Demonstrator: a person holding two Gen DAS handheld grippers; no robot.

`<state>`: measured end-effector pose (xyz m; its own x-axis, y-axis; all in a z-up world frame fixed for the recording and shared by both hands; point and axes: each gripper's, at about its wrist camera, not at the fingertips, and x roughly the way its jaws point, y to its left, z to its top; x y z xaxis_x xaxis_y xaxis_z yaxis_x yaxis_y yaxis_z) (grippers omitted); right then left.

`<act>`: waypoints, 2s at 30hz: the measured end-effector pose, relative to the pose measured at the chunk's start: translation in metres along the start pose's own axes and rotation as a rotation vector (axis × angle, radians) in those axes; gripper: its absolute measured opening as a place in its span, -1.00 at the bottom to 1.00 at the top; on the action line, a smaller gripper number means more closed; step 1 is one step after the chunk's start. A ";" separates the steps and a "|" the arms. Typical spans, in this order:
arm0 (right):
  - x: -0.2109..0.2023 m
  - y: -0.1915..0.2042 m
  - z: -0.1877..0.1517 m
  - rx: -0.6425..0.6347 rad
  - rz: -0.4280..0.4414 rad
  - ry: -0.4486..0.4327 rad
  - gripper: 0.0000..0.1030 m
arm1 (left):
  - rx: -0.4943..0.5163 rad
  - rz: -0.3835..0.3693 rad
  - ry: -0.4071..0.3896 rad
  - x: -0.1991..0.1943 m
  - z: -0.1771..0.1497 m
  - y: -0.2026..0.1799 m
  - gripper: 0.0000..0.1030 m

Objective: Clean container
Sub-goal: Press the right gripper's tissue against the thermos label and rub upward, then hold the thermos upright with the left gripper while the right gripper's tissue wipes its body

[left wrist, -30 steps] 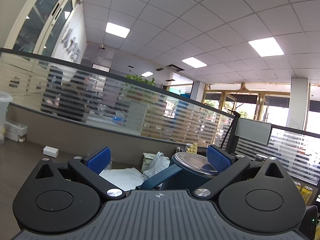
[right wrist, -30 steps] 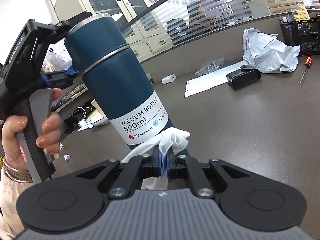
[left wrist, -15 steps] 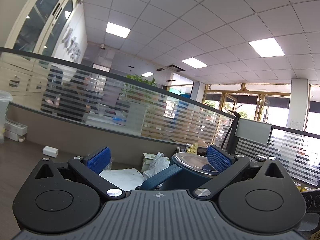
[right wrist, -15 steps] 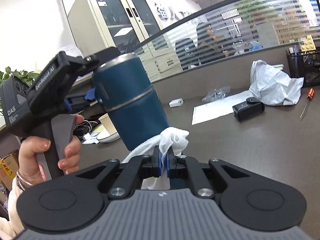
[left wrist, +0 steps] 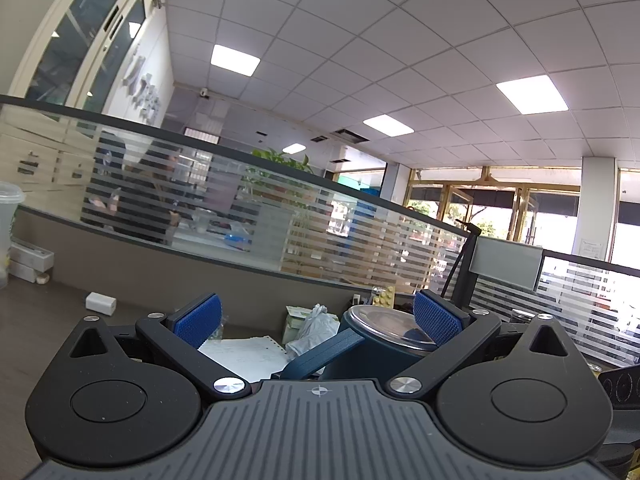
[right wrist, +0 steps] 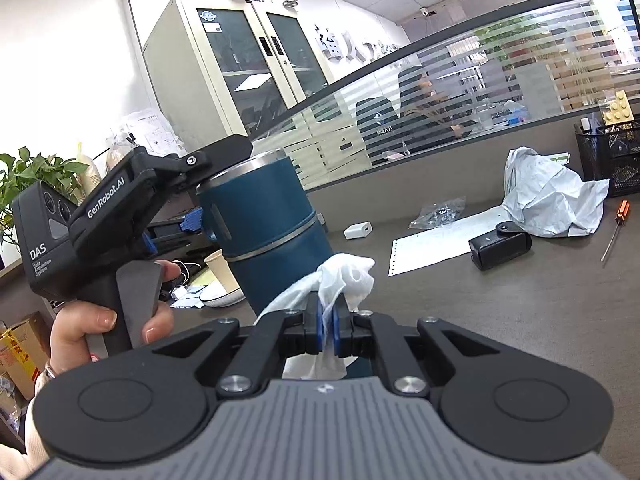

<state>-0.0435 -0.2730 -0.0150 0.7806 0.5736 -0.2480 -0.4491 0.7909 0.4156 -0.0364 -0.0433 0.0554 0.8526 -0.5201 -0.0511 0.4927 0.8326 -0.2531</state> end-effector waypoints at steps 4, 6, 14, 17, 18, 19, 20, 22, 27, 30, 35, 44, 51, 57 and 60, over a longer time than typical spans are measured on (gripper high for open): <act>0.002 -0.002 -0.003 0.004 -0.007 0.014 -0.81 | 0.002 0.002 -0.002 0.001 0.001 -0.001 1.00; 0.003 -0.003 -0.004 0.007 -0.010 0.021 -0.81 | 0.007 0.003 -0.010 0.001 0.000 -0.002 1.00; 0.008 -0.006 -0.011 0.012 -0.035 0.056 -0.81 | 0.010 0.006 -0.013 0.001 -0.002 -0.003 1.00; 0.010 -0.008 -0.013 0.017 -0.038 0.063 -0.81 | 0.005 0.004 -0.019 0.001 -0.003 -0.003 1.00; 0.010 -0.009 -0.014 0.017 -0.041 0.066 -0.81 | 0.001 0.002 -0.021 0.001 -0.003 -0.003 1.00; 0.011 -0.009 -0.014 0.017 -0.044 0.069 -0.81 | -0.003 0.000 -0.023 0.001 -0.003 -0.002 1.00; 0.012 -0.010 -0.015 0.018 -0.047 0.073 -0.81 | -0.002 0.001 -0.027 0.000 -0.004 -0.002 1.00; 0.013 -0.011 -0.017 0.019 -0.052 0.080 -0.81 | 0.000 0.003 -0.034 -0.001 -0.005 -0.002 1.00; 0.018 -0.015 -0.021 0.026 -0.068 0.099 -0.81 | 0.033 0.024 -0.074 -0.004 -0.009 -0.006 1.00; 0.021 -0.018 -0.024 0.031 -0.075 0.111 -0.81 | 0.050 0.039 -0.095 -0.005 -0.010 -0.009 1.00; 0.029 -0.024 -0.031 0.043 -0.093 0.147 -0.81 | 0.053 0.056 -0.122 -0.009 -0.012 -0.015 1.00; 0.024 -0.034 -0.027 0.088 -0.091 0.123 -0.81 | 0.216 0.166 -0.339 -0.044 -0.033 -0.060 1.00; 0.021 -0.035 -0.025 0.093 -0.090 0.112 -0.81 | 0.295 0.235 -0.311 -0.044 -0.068 -0.097 1.00; 0.017 -0.037 -0.023 0.095 -0.088 0.105 -0.81 | 0.319 0.294 -0.216 -0.027 -0.093 -0.114 1.00; 0.016 -0.040 -0.023 0.101 -0.087 0.107 -0.81 | 0.307 0.304 -0.182 -0.020 -0.101 -0.114 1.00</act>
<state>-0.0230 -0.2903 -0.0556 0.7617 0.5277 -0.3759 -0.3321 0.8162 0.4728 -0.1269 -0.1471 -0.0129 0.9695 -0.2244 0.0985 0.2208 0.9742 0.0458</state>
